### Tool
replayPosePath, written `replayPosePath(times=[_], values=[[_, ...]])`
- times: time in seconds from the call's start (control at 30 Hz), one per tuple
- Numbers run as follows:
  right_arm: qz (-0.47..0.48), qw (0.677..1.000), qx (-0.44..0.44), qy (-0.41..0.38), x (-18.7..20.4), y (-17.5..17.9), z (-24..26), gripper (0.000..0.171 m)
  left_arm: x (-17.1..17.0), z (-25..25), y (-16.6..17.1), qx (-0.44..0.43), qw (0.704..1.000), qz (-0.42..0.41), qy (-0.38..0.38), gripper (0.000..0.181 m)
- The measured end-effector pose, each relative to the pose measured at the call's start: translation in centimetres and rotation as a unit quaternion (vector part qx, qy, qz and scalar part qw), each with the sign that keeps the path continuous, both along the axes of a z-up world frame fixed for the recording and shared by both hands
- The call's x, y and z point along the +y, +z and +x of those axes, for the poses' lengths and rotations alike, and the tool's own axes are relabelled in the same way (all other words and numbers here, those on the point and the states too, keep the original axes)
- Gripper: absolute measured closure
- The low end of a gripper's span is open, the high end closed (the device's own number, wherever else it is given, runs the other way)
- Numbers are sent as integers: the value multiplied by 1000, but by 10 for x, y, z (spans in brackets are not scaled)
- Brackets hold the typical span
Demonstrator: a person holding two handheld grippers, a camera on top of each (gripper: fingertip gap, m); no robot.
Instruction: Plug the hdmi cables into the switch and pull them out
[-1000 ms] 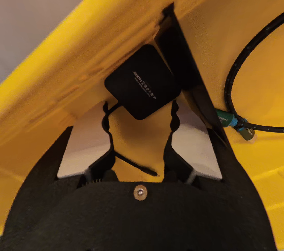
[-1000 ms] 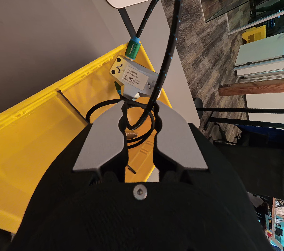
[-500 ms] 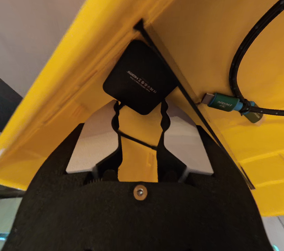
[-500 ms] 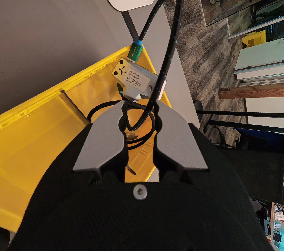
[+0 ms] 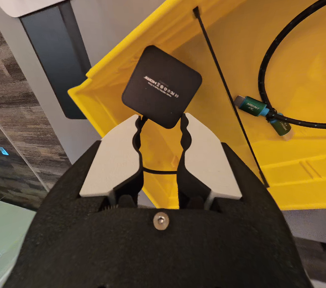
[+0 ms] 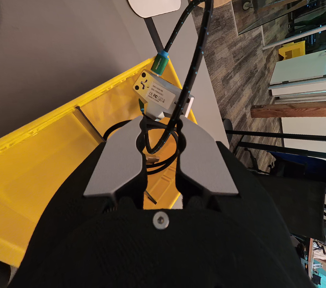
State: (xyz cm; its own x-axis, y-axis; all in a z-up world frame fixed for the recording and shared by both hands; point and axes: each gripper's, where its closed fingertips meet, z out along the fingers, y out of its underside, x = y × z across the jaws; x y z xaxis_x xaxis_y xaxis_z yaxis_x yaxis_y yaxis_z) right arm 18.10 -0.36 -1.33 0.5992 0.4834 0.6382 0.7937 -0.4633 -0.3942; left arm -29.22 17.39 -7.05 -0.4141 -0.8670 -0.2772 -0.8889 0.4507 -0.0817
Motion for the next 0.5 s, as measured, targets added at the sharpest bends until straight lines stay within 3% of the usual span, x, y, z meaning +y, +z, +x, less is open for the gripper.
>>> replayPosePath(times=[0.17, 0.5], values=[[-1, 1000, 0, 7, 0, -1, -4, 138, -6, -4, 21, -41, 999, 11, 9, 140], [53, 998, 13, 41, 4, 22, -25, 138, -38, 22, 102, -116, 993, 38, 2, 143]])
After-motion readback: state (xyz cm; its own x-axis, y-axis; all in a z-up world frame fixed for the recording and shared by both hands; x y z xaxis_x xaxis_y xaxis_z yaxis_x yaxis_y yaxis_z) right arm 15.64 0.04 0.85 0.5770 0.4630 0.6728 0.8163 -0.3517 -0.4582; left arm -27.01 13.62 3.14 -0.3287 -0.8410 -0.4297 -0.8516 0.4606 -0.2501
